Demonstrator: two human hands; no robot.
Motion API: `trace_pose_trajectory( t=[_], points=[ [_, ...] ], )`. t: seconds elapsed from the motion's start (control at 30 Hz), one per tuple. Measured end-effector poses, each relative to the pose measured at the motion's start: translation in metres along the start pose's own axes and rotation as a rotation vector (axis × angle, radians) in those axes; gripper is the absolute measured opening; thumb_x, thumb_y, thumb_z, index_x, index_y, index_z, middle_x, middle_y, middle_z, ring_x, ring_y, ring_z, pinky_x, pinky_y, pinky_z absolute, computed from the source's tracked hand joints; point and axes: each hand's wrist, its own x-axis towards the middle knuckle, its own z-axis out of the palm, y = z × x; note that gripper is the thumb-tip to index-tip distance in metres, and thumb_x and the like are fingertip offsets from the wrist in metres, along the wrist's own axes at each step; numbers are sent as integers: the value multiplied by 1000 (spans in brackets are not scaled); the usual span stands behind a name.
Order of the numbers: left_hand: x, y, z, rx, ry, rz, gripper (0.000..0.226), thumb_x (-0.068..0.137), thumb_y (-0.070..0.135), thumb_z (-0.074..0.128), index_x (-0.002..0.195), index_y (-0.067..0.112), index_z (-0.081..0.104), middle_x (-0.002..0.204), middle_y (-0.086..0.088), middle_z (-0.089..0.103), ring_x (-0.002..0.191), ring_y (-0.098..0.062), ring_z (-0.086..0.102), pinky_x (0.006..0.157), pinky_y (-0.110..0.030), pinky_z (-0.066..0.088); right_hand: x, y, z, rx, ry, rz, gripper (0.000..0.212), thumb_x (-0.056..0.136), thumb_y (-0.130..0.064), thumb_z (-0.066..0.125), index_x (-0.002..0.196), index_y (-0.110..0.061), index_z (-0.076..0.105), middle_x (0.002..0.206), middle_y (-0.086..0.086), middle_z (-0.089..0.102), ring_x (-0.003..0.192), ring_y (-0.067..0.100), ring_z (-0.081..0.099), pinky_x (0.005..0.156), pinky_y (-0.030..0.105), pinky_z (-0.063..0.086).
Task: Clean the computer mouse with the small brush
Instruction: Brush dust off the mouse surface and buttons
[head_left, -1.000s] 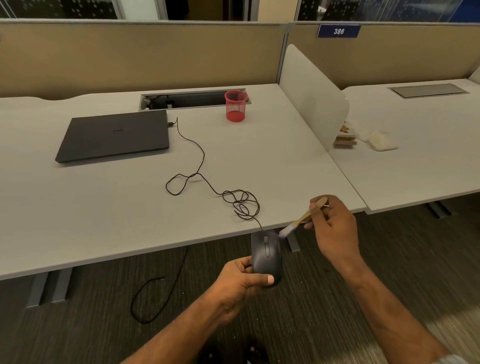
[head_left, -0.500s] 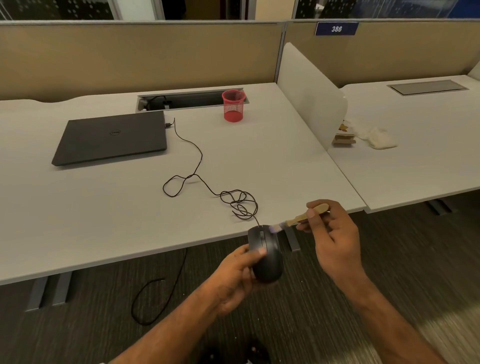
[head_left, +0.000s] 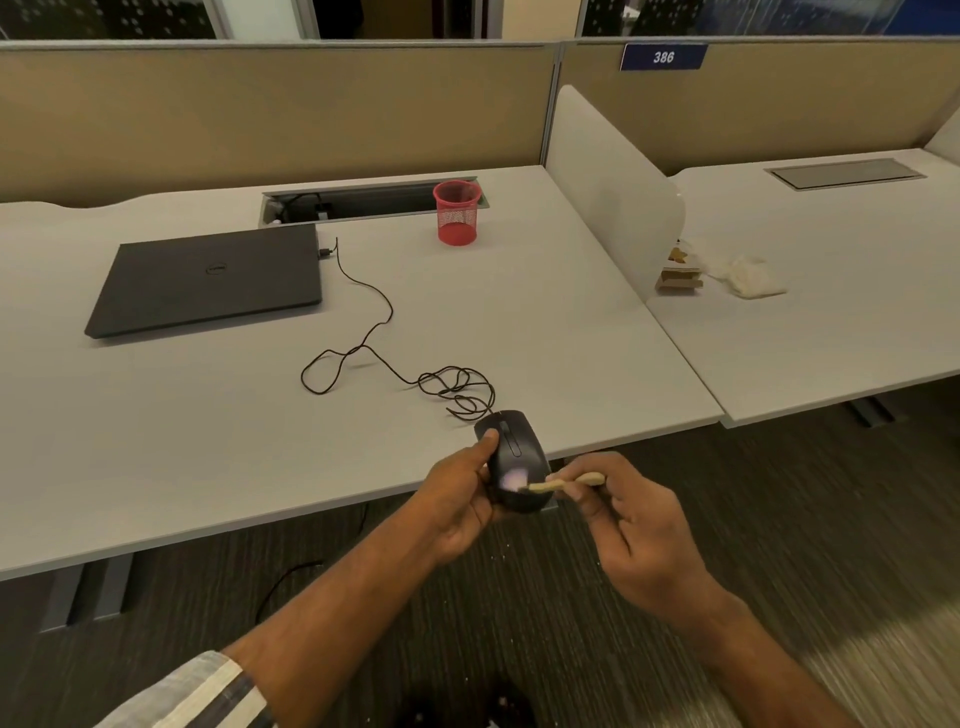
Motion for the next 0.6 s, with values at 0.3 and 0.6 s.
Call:
trace_pose_trajectory(
  t=[0.3, 0.6],
  points=[
    [13, 5, 5, 15, -1, 11, 35, 103, 25, 56, 129, 2, 54, 121, -31, 70, 109, -43, 71, 73, -52, 65, 4, 7, -10, 81, 103, -32, 18, 101, -29, 49, 112, -19, 59, 88, -10, 67, 65, -4, 60, 55, 9, 44],
    [19, 8, 4, 10, 12, 21, 31, 105, 26, 54, 125, 4, 53, 121, -29, 68, 101, -40, 74, 64, -47, 66, -2, 17, -3, 45, -67, 6, 14, 99, -26, 52, 111, -26, 59, 84, -17, 62, 60, 2, 53, 54, 12, 40]
  ],
)
